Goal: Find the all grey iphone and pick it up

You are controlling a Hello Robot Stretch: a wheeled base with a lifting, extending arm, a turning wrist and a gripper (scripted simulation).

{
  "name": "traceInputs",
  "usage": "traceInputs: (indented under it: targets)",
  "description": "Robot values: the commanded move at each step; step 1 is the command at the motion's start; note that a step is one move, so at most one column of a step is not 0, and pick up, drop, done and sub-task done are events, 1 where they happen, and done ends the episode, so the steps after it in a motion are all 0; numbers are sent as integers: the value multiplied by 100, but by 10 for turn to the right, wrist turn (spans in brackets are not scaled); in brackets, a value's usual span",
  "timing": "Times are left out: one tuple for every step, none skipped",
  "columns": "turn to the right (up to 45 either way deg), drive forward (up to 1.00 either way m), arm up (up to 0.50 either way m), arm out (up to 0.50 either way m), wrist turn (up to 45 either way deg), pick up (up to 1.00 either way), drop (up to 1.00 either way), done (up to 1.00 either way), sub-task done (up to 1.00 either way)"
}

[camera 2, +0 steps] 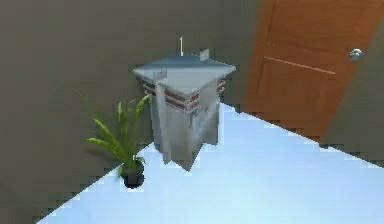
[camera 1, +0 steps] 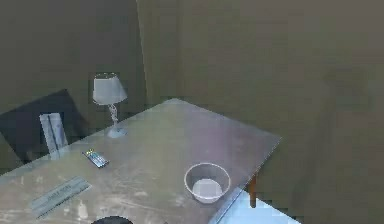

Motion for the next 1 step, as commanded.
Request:
traceInputs:
  targets:
    - [-450, 0, 0, 0, 0, 0, 0, 0, 0]
